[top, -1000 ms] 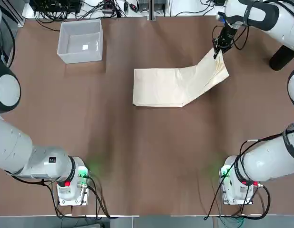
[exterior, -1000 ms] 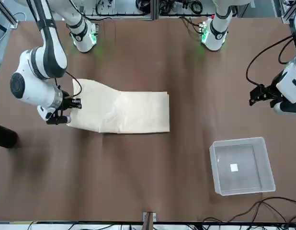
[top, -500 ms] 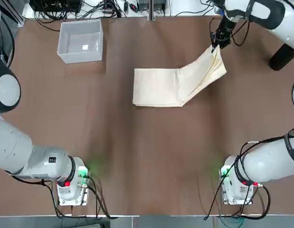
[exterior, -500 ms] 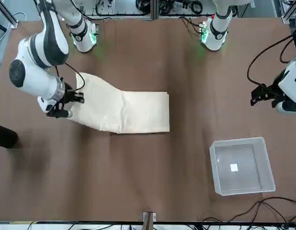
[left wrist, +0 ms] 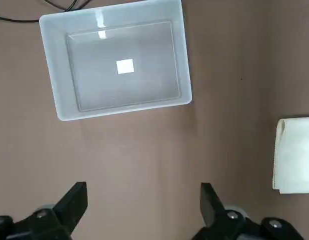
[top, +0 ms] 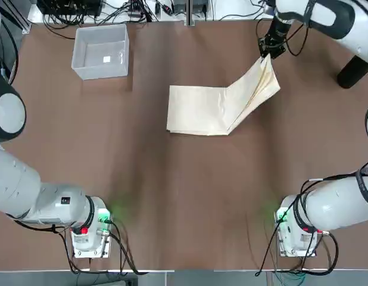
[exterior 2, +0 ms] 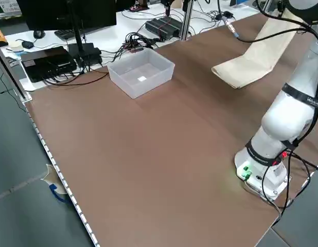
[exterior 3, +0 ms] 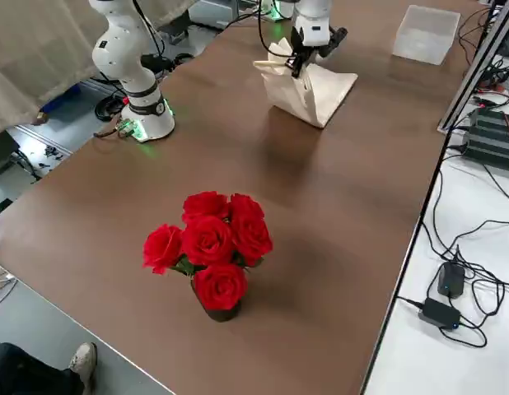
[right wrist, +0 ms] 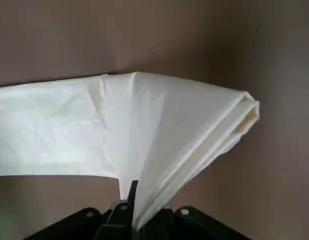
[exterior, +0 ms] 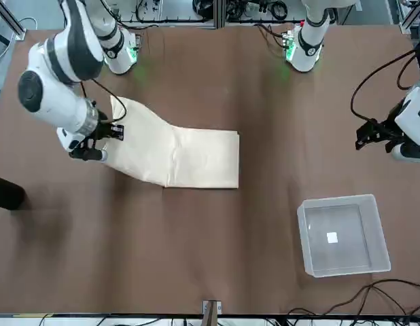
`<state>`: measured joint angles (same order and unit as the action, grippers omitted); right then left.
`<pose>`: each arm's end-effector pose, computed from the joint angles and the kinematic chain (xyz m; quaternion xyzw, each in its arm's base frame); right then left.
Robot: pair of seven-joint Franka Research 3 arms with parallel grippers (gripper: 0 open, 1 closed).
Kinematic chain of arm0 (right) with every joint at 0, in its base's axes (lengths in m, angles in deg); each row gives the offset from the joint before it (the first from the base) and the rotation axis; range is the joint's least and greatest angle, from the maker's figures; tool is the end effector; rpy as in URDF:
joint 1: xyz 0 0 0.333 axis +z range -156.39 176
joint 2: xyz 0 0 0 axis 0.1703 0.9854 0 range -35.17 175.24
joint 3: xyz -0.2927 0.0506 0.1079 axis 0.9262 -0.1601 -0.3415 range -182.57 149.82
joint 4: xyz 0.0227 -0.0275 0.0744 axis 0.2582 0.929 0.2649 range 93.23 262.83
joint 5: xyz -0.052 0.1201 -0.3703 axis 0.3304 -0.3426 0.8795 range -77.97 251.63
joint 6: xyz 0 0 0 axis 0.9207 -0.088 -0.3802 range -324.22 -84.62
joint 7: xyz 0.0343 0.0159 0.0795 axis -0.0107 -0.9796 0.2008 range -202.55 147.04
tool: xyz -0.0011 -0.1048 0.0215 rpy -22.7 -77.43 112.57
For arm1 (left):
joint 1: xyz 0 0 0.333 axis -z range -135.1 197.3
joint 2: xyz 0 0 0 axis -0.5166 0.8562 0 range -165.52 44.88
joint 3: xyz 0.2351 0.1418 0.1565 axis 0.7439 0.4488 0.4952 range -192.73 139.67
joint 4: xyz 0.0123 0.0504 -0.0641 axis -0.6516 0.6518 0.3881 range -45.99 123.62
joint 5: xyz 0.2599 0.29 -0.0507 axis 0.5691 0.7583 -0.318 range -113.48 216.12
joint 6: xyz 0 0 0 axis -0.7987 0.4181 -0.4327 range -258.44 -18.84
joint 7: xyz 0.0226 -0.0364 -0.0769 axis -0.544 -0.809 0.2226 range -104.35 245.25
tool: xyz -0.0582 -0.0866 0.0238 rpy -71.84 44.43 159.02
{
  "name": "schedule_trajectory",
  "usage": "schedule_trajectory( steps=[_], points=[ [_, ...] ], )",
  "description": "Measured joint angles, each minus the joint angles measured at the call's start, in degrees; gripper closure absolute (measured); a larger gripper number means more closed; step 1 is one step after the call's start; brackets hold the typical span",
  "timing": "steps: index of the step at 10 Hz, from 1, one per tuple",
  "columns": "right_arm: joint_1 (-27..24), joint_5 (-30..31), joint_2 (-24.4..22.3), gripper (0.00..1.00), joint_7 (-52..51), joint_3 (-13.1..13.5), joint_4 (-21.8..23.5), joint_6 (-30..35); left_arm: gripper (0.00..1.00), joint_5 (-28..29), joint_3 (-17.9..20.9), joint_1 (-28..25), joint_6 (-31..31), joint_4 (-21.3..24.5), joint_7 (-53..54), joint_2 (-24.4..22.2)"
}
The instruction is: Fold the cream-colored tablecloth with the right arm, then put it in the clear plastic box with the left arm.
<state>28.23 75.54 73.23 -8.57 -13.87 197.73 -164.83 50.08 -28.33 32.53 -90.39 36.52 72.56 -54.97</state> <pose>0.5290 0.1676 0.4423 -0.9908 0.0618 0.1019 0.0635 0.5919 -0.0347 0.5882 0.9987 -0.0454 0.0190 0.0125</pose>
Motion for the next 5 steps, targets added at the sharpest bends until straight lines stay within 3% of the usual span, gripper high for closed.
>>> schedule_trajectory(
  steps=[5],
  points=[
    [4.8, 1.5, 0.0, 0.96, 5.2, -0.1, -1.4, -0.5, 0.00, 0.0, 0.0, 0.0, 0.0, 0.0, 0.0, 0.1]
  ],
)
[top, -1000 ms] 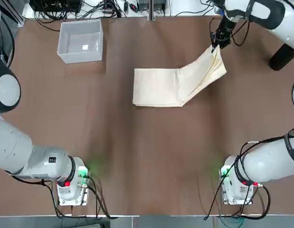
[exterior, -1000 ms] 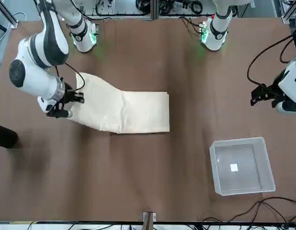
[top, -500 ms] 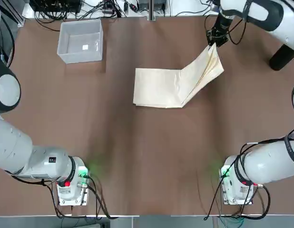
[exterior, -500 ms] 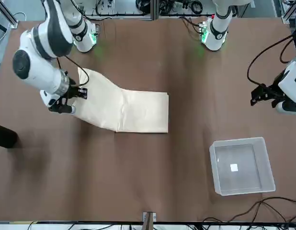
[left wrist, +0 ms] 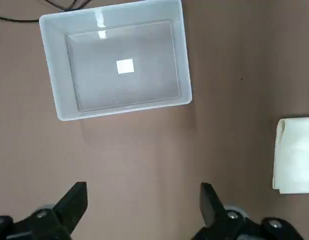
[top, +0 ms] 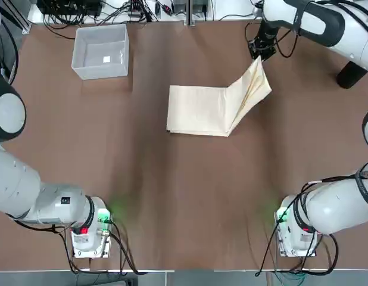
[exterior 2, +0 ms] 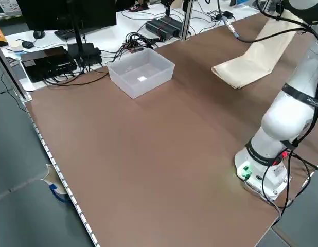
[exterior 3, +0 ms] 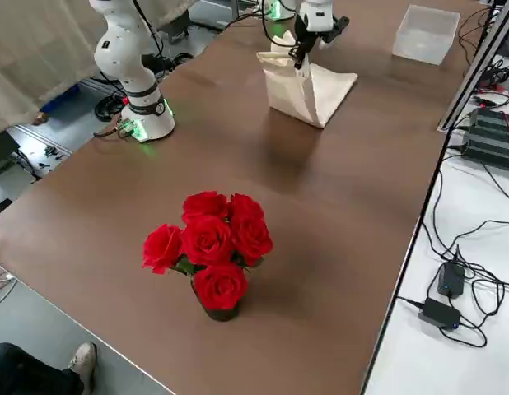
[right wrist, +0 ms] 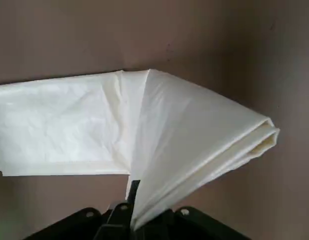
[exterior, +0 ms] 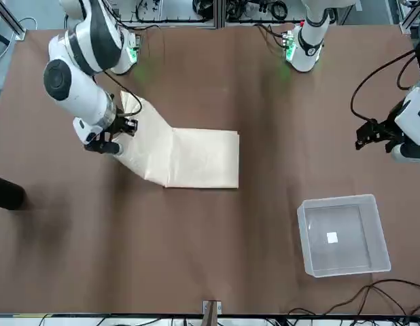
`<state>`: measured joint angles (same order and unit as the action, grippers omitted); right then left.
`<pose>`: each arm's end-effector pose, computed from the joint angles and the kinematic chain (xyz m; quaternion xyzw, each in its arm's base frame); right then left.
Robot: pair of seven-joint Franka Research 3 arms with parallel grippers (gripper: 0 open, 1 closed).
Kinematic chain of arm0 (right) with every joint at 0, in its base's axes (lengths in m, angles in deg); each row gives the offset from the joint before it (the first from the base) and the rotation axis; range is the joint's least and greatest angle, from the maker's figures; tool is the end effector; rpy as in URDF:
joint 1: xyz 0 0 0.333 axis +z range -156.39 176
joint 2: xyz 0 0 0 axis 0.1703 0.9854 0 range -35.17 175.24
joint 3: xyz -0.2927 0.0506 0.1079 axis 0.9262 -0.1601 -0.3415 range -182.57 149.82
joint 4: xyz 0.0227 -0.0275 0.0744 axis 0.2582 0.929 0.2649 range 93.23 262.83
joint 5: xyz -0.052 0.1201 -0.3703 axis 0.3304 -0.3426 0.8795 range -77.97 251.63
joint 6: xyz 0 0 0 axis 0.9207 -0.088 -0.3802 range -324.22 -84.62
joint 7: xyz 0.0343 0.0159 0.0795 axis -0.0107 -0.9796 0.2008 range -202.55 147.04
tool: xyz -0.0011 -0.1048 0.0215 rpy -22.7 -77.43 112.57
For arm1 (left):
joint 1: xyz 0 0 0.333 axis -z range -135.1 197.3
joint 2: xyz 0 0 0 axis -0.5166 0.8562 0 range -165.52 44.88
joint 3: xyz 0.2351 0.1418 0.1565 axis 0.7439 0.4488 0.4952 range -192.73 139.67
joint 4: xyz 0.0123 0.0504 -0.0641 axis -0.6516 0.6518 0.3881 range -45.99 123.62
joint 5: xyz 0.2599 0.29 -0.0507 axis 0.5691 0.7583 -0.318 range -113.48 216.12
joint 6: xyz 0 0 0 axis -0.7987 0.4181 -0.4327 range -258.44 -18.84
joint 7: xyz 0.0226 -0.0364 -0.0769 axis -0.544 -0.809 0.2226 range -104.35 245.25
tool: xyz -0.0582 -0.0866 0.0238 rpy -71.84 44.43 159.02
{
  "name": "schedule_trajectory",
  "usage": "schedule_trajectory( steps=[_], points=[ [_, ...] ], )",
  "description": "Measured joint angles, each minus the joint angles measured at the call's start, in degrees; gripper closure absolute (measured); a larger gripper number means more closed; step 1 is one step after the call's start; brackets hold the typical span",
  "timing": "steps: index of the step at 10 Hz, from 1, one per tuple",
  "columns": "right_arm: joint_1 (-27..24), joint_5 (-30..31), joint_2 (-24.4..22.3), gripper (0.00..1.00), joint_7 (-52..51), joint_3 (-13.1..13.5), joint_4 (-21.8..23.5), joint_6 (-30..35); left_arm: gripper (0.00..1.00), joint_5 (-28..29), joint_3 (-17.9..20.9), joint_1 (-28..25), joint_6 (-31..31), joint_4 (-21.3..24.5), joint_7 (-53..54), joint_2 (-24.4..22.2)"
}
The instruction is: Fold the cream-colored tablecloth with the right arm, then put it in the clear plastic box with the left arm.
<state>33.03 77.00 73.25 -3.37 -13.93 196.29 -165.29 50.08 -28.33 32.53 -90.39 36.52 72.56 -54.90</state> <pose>0.5190 0.2118 0.4539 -0.9931 0.0598 0.0876 0.0498 0.5922 -0.0347 0.5875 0.9987 -0.0454 0.0184 0.0125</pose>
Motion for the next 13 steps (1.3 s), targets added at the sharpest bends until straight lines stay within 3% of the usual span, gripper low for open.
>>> schedule_trajectory(
  steps=[9, 13],
  points=[
    [6.2, 0.0, 0.6, 0.96, 11.2, -0.3, -1.8, -2.8, 0.00, 0.0, 0.0, 0.0, 0.0, 0.0, 0.0, 0.4],
    [8.8, 0.1, 6.3, 0.96, 16.4, -0.3, -7.2, -3.1, 0.00, 0.0, 0.0, 0.0, 0.0, 0.0, 0.0, 0.4]
  ],
)
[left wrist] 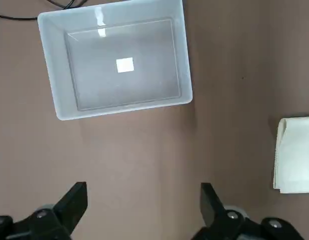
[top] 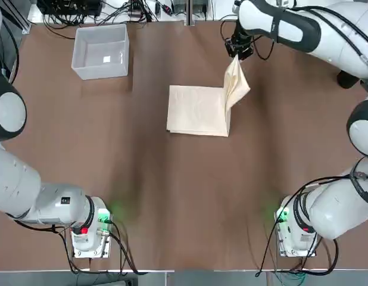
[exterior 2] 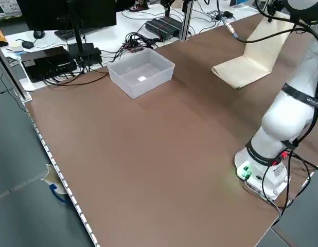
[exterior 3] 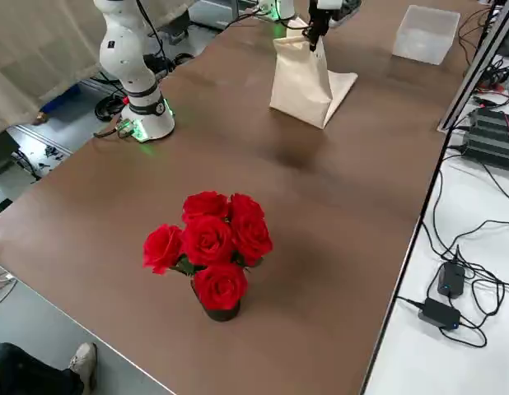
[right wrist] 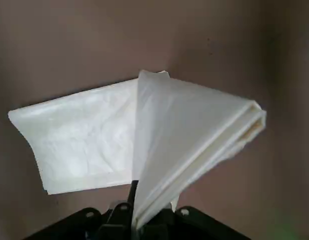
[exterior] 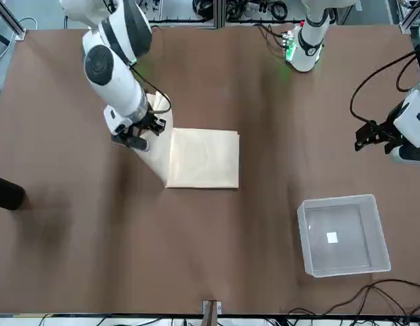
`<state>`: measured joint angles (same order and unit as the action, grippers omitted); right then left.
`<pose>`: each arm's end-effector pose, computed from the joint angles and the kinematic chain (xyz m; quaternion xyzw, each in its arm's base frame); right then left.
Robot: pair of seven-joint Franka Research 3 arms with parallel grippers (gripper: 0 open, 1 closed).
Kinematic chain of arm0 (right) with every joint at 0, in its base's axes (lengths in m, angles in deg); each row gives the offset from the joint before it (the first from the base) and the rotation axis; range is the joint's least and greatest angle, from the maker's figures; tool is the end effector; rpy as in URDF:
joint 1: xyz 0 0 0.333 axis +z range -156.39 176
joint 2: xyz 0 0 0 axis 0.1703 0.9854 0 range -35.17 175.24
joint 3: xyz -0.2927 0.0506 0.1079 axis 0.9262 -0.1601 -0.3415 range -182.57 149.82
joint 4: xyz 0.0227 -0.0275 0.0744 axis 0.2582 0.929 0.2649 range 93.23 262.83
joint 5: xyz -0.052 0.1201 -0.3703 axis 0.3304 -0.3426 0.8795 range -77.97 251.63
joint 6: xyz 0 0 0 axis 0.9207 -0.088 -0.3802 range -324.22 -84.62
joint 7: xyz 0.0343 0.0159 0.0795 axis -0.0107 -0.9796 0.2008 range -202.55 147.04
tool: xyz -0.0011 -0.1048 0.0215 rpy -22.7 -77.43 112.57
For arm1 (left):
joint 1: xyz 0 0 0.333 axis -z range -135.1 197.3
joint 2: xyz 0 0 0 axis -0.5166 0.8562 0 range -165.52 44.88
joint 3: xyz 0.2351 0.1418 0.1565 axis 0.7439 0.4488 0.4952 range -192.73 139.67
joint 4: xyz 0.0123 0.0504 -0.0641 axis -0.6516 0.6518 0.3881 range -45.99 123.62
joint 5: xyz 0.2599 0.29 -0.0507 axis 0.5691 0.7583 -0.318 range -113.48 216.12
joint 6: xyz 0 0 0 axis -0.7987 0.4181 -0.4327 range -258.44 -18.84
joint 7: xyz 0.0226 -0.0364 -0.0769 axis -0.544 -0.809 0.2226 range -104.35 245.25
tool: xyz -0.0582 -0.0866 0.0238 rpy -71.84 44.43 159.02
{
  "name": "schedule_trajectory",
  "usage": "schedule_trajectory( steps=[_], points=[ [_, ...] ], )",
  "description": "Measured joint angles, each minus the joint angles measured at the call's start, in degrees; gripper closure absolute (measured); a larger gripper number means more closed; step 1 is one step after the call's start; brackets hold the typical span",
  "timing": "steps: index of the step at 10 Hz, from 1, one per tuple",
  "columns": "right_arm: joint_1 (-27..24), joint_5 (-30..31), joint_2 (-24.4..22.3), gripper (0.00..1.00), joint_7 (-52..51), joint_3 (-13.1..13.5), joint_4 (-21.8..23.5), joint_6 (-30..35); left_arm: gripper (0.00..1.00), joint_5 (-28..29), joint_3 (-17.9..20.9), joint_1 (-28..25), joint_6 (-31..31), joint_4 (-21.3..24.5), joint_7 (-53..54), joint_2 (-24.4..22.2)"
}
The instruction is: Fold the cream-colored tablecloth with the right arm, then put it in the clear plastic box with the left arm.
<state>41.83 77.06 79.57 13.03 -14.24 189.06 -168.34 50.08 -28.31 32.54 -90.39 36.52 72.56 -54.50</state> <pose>0.5160 0.3122 0.4524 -0.9889 0.1241 0.0666 0.0468 0.5939 -0.0347 0.5834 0.9988 -0.0452 0.0149 0.0125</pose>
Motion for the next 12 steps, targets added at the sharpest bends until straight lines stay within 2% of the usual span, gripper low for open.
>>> schedule_trajectory(
  steps=[12],
  points=[
    [5.6, 3.6, 6.5, 0.96, 8.8, 0.0, -0.8, -5.9, 0.00, 0.0, 0.0, 0.0, -0.2, 0.0, 0.0, 0.7]
  ],
)
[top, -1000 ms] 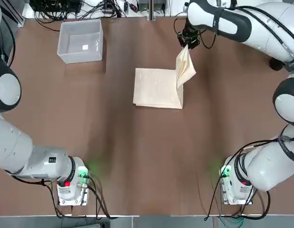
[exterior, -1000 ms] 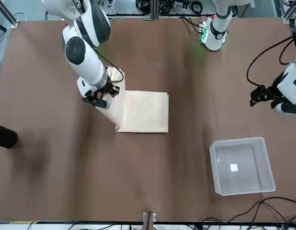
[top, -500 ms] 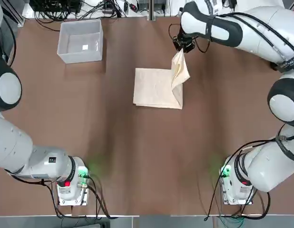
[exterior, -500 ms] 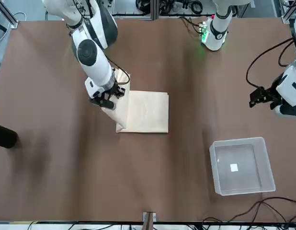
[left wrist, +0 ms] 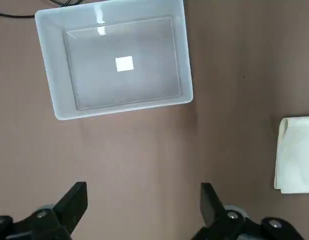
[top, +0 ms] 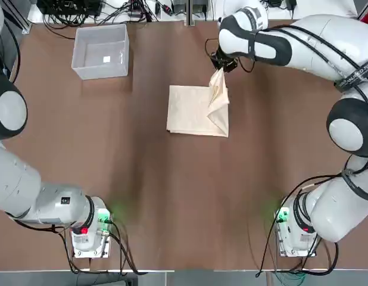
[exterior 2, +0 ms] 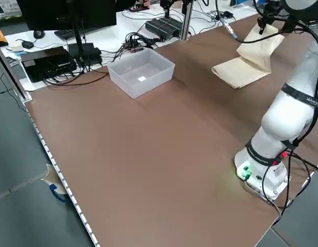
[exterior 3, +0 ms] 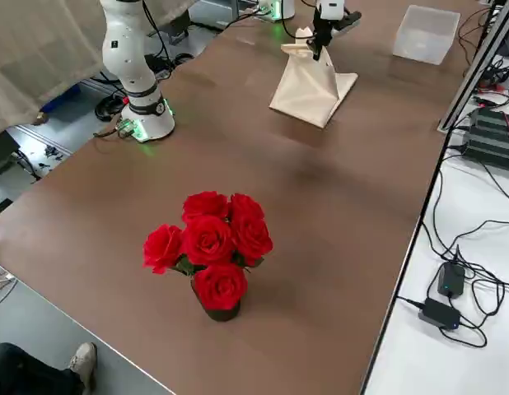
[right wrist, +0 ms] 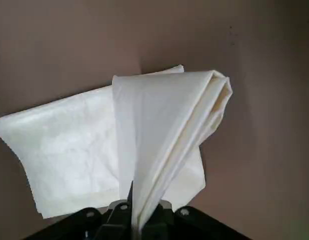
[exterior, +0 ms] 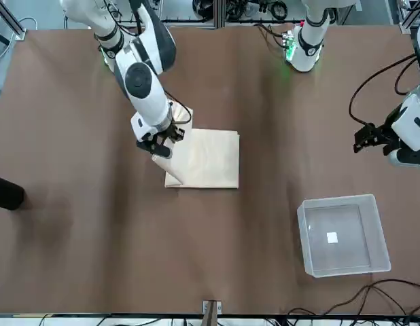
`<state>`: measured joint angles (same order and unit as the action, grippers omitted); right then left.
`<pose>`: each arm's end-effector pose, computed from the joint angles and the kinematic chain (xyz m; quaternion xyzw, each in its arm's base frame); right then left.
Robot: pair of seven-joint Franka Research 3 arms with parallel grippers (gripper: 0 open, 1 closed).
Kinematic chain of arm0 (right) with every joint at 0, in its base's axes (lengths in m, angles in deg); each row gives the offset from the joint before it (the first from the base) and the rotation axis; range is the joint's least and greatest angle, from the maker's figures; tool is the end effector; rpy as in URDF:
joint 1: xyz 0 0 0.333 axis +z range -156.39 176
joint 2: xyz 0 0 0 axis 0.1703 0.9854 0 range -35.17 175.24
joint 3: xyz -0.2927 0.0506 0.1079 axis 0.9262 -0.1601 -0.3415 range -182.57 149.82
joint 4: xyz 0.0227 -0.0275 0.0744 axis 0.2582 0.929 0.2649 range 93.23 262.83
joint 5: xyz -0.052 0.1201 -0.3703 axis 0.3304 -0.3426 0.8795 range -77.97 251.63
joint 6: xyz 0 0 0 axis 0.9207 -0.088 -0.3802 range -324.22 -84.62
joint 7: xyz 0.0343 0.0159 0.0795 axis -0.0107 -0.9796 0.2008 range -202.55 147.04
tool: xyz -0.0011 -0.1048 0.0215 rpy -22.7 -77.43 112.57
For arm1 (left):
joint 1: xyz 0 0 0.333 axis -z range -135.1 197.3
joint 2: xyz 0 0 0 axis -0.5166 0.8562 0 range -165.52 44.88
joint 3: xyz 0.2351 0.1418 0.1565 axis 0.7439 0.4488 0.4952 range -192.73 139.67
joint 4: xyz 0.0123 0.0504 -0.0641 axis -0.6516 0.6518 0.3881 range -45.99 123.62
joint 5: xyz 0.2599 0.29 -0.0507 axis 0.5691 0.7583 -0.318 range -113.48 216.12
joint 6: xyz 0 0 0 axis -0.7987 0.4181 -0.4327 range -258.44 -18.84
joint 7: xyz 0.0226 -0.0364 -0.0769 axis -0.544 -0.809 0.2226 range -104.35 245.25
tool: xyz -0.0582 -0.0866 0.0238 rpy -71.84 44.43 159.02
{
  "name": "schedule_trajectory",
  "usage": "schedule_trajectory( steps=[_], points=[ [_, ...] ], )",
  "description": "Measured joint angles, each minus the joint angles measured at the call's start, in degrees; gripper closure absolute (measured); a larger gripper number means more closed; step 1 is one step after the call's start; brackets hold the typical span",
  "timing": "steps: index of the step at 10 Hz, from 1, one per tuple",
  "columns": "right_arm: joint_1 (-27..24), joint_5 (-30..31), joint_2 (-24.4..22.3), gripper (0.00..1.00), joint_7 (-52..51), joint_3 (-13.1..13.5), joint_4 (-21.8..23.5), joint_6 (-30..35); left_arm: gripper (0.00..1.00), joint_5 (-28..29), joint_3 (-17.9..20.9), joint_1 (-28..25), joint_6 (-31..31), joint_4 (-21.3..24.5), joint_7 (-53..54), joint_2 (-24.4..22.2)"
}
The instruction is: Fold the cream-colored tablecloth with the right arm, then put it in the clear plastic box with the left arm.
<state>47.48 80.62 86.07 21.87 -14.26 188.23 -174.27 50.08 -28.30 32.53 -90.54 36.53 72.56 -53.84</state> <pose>0.5057 0.3716 0.3972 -0.9881 0.1455 0.0479 0.0151 0.5971 -0.0345 0.5767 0.9989 -0.0450 0.0104 0.0126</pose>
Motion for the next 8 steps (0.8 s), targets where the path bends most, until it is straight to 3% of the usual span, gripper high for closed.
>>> schedule_trajectory(
  steps=[8],
  points=[
    [2.7, 2.2, 1.7, 0.96, 8.0, 0.0, -3.8, -1.5, 0.00, 0.0, 0.0, 0.0, 0.0, 0.0, 0.0, 0.0]
  ],
)
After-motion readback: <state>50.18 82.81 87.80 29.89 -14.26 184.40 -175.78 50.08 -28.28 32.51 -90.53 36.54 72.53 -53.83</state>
